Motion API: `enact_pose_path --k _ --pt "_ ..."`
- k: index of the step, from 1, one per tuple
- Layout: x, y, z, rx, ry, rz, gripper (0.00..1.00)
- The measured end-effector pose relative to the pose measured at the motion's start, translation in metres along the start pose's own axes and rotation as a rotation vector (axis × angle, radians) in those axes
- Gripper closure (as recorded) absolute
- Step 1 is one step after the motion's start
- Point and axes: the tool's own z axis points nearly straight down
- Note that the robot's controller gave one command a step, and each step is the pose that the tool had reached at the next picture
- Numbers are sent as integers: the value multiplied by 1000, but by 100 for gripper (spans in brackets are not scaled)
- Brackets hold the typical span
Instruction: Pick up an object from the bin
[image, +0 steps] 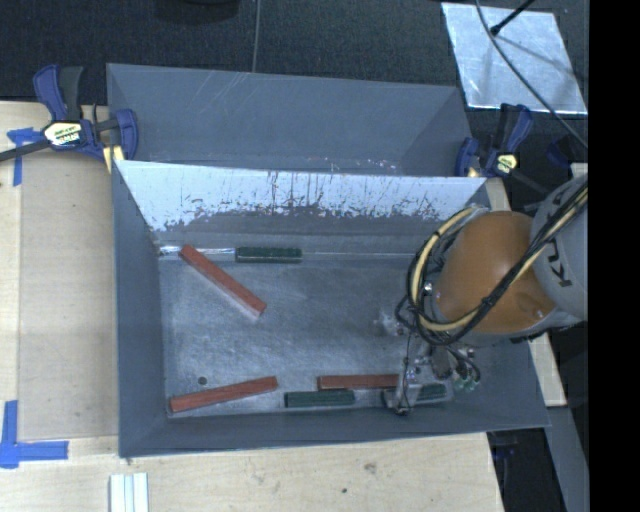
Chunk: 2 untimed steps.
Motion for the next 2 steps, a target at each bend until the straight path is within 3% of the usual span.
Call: enact_pose_path --k 1,2 --pt "-35 2 -16 0 -4 -136 0" --pt "-4 -14 4 3 -12 -286 0"
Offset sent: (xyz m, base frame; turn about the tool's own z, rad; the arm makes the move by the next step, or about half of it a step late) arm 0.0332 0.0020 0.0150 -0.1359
